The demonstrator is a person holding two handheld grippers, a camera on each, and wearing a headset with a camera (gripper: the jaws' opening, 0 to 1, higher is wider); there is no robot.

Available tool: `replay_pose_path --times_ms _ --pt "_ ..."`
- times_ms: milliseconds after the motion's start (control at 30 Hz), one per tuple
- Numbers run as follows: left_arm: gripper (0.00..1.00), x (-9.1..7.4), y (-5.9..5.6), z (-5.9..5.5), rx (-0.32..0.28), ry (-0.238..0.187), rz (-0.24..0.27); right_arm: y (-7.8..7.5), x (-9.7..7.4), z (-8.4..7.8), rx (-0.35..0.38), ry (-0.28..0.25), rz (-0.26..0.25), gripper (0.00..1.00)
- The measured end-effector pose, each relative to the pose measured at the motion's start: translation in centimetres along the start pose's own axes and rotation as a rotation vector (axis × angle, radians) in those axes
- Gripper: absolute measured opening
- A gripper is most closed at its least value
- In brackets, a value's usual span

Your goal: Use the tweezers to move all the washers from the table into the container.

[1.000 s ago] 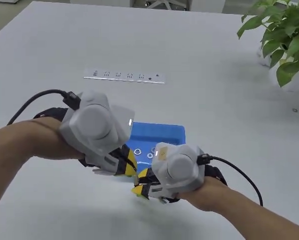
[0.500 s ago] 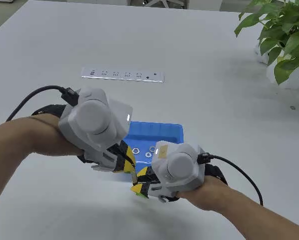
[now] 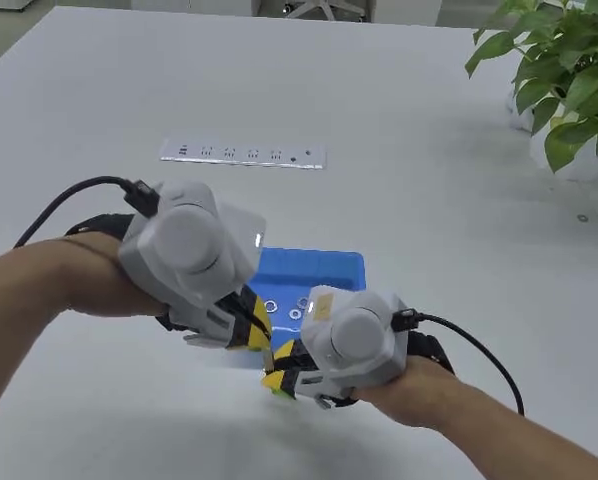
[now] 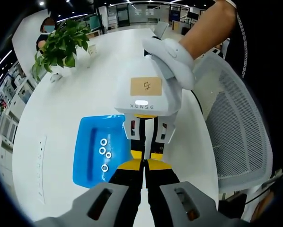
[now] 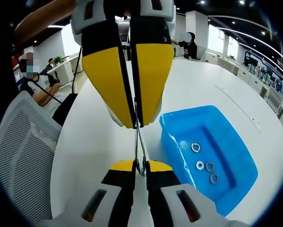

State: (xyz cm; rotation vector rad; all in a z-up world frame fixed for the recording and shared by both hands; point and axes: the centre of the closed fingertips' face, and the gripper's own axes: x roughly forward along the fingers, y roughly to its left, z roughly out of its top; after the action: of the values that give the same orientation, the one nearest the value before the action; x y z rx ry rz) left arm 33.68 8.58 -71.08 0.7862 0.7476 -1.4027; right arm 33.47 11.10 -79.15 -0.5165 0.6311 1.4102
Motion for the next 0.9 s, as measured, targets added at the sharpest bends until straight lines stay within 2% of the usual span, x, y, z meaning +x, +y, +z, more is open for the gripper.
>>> replay_pose_path --times_ms 333,900 --pt "0.05 -0.4 -0.2 0.3 0.008 0.004 0.007 0.2 -0.4 0.3 -0.014 0.006 -0.004 0.1" --pt "0.05 -2.2 -0.6 1.5 0.023 -0.001 0.03 0.5 -1.8 1.9 -0.045 0.001 -0.025 0.1"
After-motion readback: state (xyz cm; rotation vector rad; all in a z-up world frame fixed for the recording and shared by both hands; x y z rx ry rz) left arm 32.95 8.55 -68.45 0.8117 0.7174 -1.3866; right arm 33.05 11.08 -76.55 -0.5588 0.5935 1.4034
